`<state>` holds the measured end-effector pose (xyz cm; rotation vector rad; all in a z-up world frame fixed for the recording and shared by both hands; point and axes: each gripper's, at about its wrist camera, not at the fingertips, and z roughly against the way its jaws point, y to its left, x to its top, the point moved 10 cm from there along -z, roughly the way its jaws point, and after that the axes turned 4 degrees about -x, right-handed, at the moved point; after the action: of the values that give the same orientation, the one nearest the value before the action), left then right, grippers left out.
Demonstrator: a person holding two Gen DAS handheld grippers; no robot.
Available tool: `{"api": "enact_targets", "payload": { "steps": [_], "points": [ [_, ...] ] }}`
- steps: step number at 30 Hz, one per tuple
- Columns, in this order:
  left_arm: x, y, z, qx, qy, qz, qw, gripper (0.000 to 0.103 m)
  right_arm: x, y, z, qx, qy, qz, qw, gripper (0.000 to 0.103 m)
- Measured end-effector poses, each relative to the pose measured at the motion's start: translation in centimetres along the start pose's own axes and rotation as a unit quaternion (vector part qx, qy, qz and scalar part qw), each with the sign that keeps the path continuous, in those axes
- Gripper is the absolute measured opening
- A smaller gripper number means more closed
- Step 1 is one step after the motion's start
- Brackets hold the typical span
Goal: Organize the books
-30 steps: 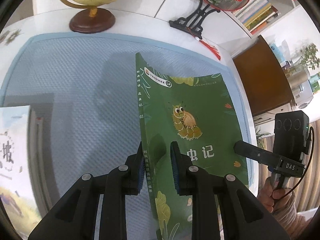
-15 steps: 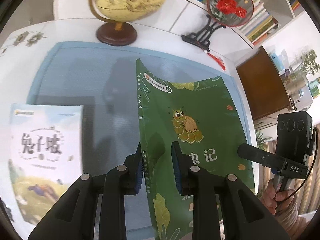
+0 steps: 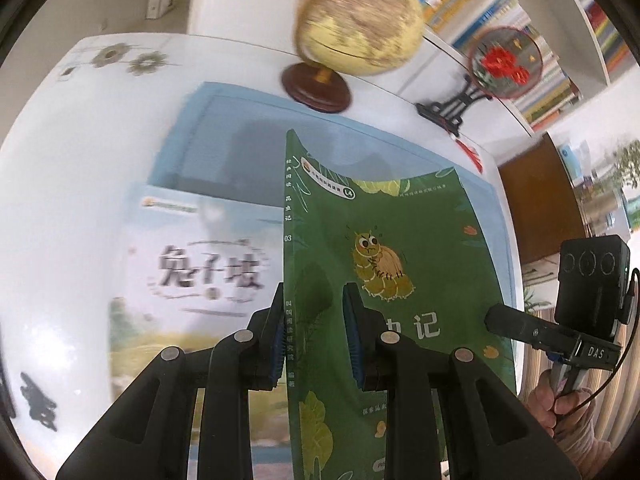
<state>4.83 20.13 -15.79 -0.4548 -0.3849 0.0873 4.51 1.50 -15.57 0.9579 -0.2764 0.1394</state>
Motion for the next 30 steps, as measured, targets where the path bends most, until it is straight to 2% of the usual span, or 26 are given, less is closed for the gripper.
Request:
{"api": "enact_targets", "payload": {
  "steps": [12, 18, 30],
  "points": [
    [-0.6, 6.6, 2.4, 0.018, -0.007, 0.031, 0.9993, 0.024, -0.9, 3.1, -7.3, 0.017, 0.04, 0.004, 0.999, 0.021],
    [-0.9, 8.4, 2.1, 0.019, -0.008, 0.044, 0.9988, 0.024, -1.4, 2.6, -9.3, 0.015, 0.054, -0.003, 0.998, 0.021],
    [-1.9, 11.6, -0.3, 0.022, 0.019, 0.07, 0.9971, 0.024, -2.2, -0.6, -12.5, -0.009, 0.076, -0.04, 0.996, 0.022]
  ]
}}
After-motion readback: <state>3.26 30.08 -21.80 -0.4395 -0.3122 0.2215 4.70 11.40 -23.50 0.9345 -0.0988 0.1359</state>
